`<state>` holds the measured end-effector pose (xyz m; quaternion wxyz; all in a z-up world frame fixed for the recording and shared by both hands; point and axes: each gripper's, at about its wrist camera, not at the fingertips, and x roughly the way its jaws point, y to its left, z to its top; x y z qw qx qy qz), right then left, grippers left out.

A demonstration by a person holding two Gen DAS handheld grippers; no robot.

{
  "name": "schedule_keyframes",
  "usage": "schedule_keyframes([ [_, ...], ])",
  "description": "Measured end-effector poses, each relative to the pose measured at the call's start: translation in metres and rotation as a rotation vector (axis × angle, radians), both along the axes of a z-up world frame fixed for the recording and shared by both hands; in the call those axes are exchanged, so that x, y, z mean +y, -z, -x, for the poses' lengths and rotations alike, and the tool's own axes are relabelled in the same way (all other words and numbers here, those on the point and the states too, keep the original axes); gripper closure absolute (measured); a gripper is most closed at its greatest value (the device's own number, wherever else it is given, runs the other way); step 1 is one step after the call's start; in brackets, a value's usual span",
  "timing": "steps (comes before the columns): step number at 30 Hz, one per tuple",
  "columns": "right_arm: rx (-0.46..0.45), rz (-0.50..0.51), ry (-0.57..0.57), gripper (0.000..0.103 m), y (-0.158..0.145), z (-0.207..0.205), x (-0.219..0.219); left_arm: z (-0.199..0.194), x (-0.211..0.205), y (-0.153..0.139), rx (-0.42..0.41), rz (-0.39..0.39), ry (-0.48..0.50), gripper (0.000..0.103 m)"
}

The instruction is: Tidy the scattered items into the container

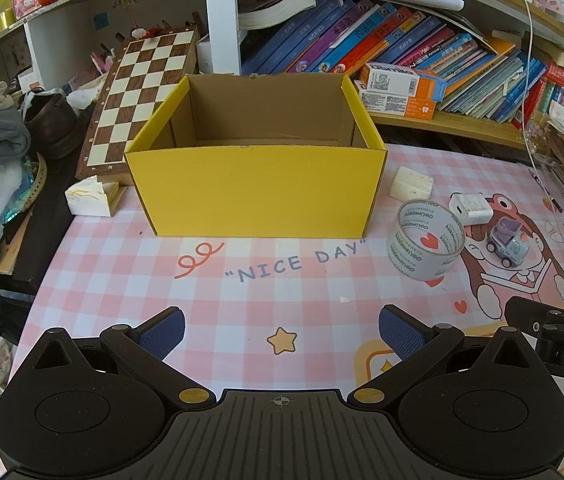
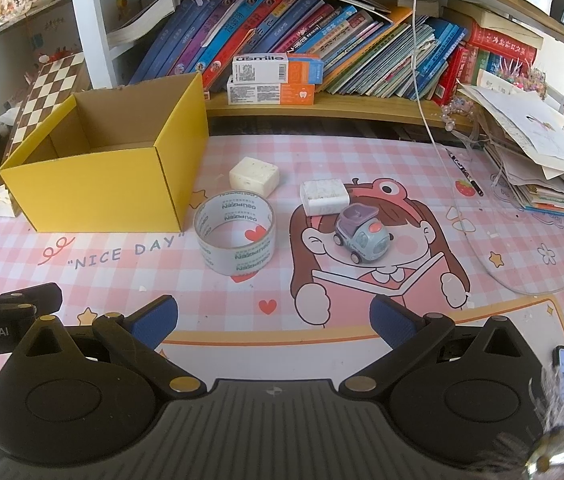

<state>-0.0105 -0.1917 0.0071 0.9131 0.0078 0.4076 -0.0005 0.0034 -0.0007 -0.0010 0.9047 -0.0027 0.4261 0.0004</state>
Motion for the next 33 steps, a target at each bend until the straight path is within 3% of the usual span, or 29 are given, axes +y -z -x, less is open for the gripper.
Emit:
schedule_keyframes([
  [33, 0.004, -0.003, 0.002, 0.0, 0.0019, -0.0019, 0.0017, -0.0028, -0.001, 0.0005, -0.004, 0.0, 0.001, 0.0],
])
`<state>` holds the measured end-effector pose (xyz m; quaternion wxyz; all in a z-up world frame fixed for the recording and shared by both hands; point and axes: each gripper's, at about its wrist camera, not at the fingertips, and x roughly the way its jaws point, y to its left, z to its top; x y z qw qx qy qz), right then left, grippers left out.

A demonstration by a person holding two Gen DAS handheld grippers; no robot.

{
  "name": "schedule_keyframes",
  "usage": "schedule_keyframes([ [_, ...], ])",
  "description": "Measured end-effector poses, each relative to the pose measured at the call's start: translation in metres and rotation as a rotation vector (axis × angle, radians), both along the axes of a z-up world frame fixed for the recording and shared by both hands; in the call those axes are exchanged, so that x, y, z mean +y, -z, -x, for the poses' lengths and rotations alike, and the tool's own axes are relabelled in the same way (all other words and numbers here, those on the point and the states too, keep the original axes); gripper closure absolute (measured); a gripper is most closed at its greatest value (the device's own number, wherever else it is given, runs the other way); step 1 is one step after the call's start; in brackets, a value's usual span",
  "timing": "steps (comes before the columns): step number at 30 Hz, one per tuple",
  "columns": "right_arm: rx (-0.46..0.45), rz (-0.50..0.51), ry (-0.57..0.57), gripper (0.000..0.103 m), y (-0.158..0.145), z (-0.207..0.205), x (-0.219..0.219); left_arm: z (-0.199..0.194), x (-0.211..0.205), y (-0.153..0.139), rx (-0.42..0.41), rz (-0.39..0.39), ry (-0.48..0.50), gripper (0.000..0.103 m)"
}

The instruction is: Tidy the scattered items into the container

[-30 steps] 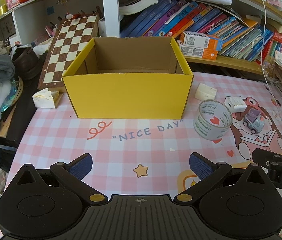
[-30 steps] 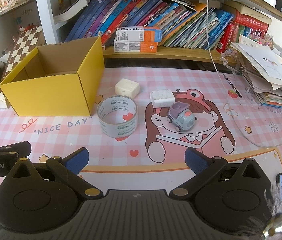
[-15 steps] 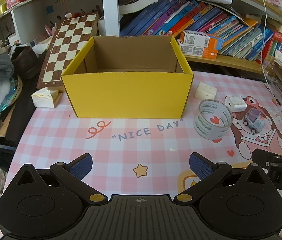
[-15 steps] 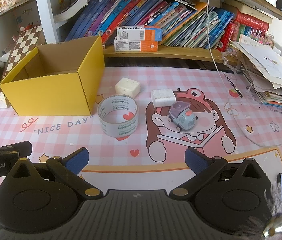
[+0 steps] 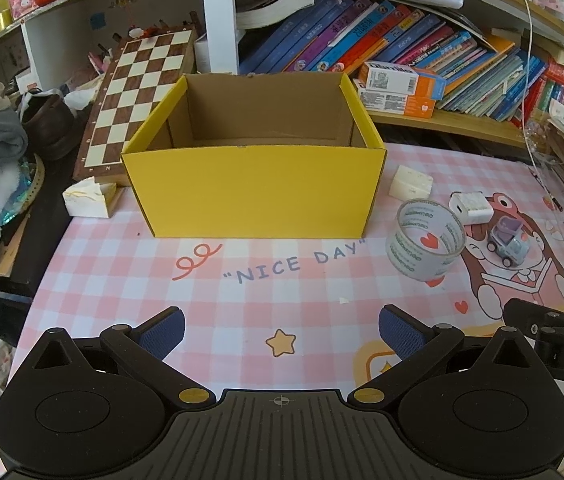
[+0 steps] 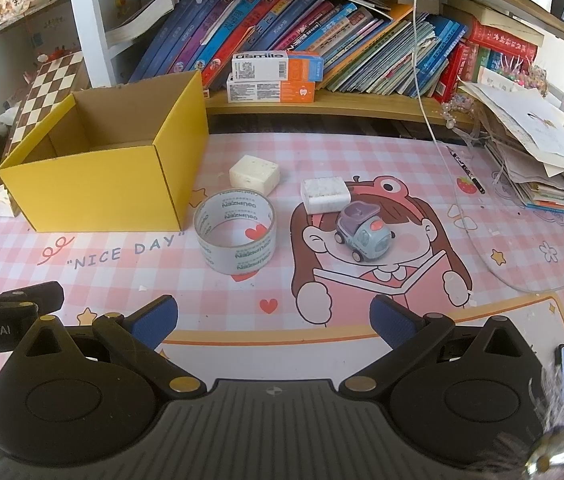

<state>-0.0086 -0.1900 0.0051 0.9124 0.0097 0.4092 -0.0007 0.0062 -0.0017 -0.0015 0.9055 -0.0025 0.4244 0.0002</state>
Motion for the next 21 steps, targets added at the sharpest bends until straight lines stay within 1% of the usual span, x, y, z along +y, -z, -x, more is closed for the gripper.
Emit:
schedule_keyframes([
  [5, -0.005, -0.006, -0.003, 0.0, 0.0001, -0.0007, -0.0009, 0.0008, 0.0005, -0.0026, -0.022, 0.011, -0.006, 0.0],
  [12, -0.004, -0.017, -0.017, 0.0, 0.0013, -0.0018, -0.0021, 0.0001, -0.0027, -0.0009, -0.014, 0.018, 0.005, 0.0],
  [21, 0.008, -0.025, -0.049, 0.0, 0.0046, -0.0054, -0.0036, 0.0005, -0.0044, 0.0024, 0.01, 0.03, -0.01, 0.0],
])
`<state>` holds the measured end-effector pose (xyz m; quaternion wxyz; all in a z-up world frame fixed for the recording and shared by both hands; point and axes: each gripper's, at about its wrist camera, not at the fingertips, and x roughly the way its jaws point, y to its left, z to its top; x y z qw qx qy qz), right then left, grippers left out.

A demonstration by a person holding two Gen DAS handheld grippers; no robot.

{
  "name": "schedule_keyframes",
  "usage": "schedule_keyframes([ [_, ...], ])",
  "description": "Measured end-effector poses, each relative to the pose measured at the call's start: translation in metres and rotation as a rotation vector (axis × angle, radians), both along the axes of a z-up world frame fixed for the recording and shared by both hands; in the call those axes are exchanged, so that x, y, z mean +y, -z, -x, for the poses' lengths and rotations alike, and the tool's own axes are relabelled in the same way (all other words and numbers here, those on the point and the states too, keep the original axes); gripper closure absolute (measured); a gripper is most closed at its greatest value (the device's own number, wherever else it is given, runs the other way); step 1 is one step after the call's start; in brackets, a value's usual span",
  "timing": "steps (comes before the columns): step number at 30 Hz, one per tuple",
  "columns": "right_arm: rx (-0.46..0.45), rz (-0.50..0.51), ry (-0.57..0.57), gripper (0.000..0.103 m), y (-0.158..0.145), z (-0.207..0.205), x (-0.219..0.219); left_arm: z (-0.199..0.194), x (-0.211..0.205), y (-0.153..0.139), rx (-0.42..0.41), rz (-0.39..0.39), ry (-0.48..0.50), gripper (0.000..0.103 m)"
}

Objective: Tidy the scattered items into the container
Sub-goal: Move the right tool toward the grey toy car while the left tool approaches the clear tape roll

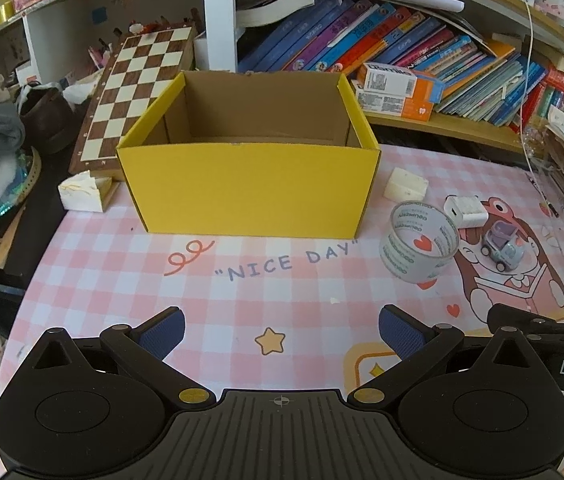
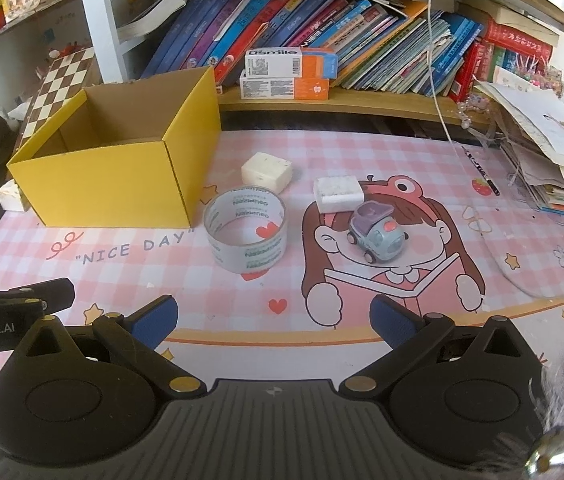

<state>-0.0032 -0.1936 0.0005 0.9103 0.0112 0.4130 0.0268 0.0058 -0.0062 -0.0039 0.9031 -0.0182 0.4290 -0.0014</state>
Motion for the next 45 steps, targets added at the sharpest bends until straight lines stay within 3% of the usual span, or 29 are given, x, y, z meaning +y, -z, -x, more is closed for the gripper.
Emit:
schedule_keyframes([
  [13, -0.01, -0.027, -0.043, 0.0, 0.003, -0.003, -0.016, 0.0, -0.017, 0.002, 0.011, 0.001, -0.018, 0.0],
  [22, -0.045, -0.056, -0.05, 0.0, 0.004, -0.005, -0.037, 0.0, -0.035, 0.0, -0.035, 0.0, -0.027, 0.0],
  [28, -0.111, -0.105, -0.048, 0.0, 0.001, -0.004, -0.056, -0.001, -0.047, -0.001, -0.057, 0.027, -0.029, 0.0],
  [39, -0.086, -0.139, -0.084, 0.0, 0.005, -0.017, -0.081, -0.012, -0.06, 0.002, -0.049, 0.09, -0.016, 0.0],
  [45, -0.096, -0.081, -0.113, 0.0, 0.007, -0.03, -0.092, -0.024, -0.074, 0.0, -0.074, 0.018, 0.026, 0.0],
])
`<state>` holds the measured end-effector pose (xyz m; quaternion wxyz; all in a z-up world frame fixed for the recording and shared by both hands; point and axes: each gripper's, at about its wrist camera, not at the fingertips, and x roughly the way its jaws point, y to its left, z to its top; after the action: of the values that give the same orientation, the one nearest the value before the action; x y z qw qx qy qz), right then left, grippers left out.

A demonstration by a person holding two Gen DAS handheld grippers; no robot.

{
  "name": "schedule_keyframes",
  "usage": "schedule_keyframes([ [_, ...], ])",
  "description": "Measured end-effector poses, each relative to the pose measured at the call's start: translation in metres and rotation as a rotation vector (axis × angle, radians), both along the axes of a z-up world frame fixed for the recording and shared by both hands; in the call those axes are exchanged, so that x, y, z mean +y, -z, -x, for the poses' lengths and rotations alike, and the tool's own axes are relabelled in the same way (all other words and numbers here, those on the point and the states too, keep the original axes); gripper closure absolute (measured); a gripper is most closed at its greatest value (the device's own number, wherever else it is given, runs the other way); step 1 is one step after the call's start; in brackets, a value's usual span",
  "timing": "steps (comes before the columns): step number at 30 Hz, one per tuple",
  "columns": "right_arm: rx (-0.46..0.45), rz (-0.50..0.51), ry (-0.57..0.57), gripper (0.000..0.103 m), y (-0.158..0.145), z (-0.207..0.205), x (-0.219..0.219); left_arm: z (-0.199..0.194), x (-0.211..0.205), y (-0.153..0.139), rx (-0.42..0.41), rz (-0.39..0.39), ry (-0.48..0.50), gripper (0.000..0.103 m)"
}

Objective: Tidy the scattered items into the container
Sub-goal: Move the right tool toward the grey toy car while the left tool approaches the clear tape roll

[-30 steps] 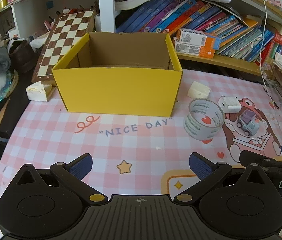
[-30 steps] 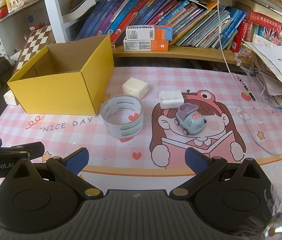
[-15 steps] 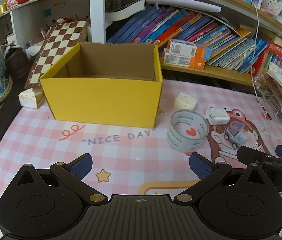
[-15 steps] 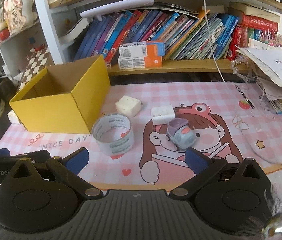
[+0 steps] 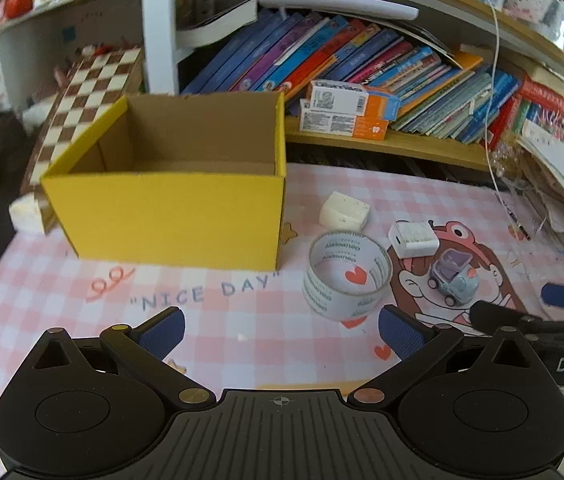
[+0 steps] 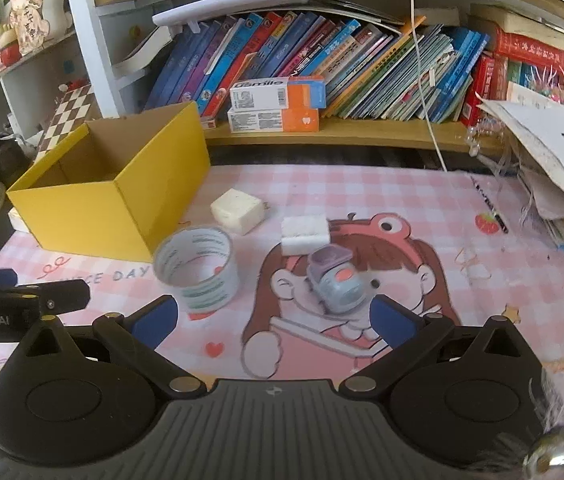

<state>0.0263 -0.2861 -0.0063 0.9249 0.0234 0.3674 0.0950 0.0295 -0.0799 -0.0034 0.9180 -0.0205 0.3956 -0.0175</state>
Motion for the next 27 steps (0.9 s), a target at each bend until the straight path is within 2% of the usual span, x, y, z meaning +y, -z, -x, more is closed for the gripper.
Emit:
schedule_keyframes([
  [4, 0.007, 0.009, -0.001, 0.0, 0.004, -0.013, -0.012, -0.012, -0.007, 0.001, 0.0, -0.036, 0.002, 0.0],
  [12, 0.057, 0.026, 0.022, 0.004, 0.026, -0.037, -0.036, -0.028, -0.016, 0.014, 0.04, -0.031, 0.018, 0.0],
  [16, 0.066, 0.036, 0.012, 0.011, 0.035, -0.05, -0.04, -0.037, -0.019, 0.021, 0.061, -0.046, 0.025, 0.0],
  [21, 0.079, 0.08, -0.028, 0.025, 0.048, -0.066, -0.036, -0.046, -0.026, 0.028, 0.08, -0.044, 0.053, 0.0],
  [23, 0.089, 0.094, -0.044, 0.032, 0.052, -0.07, -0.035, -0.049, -0.03, 0.03, 0.079, -0.039, 0.062, 0.0],
  [27, 0.11, 0.092, -0.072, 0.038, 0.06, -0.078, -0.034, -0.052, -0.039, 0.033, 0.067, -0.045, 0.087, 0.0],
])
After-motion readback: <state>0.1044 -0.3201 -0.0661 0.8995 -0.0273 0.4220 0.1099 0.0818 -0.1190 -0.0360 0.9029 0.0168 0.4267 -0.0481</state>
